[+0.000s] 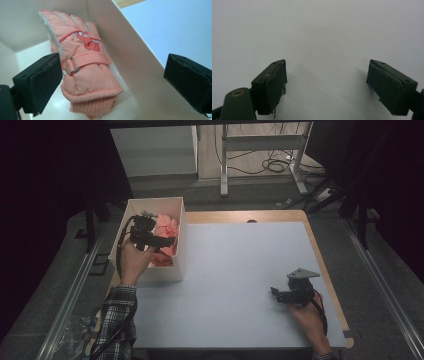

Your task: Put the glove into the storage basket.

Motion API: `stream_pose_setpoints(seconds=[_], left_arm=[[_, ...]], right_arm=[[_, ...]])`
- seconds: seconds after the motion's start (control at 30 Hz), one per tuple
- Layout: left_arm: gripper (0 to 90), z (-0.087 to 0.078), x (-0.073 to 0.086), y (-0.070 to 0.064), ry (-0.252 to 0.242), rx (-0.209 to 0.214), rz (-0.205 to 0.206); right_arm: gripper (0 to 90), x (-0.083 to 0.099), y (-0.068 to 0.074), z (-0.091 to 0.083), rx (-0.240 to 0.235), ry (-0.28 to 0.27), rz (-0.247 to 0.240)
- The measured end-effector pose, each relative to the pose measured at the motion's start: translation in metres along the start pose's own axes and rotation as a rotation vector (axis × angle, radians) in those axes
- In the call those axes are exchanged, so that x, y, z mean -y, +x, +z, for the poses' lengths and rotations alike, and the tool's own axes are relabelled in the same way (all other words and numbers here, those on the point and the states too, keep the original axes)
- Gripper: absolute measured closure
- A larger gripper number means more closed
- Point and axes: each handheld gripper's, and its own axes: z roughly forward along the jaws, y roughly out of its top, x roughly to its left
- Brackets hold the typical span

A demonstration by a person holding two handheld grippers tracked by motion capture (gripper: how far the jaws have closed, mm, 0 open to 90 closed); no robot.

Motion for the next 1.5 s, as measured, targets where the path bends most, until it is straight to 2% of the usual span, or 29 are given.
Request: stream_pose_setpoints(seconds=[0.47, 0.83, 1.23, 1.5], left_arm=[[2.2, -0.014, 0.003, -0.029, -0.045, 0.042, 0.065], [2.3, -0.015, 0.008, -0.053, -0.07, 0.097, 0.104], [2.2, -0.003, 0.016, -0.092, -0.085, 0.181, 0.168], [2.2, 0.006, 0.026, -0.125, -0.116, 0.264, 0.219]], right_arm=[[16.7, 0.0, 0.0, 0.0, 0.0, -0.001, 0.0], [16.7, 0.0, 0.0, 0.0, 0.0, -0.001, -0.001], [16.7, 0.0, 0.0, 0.0, 0.001, 0.0, -0.001], [16.7, 0.0, 0.0, 0.0, -0.001, 0.002, 0.001]])
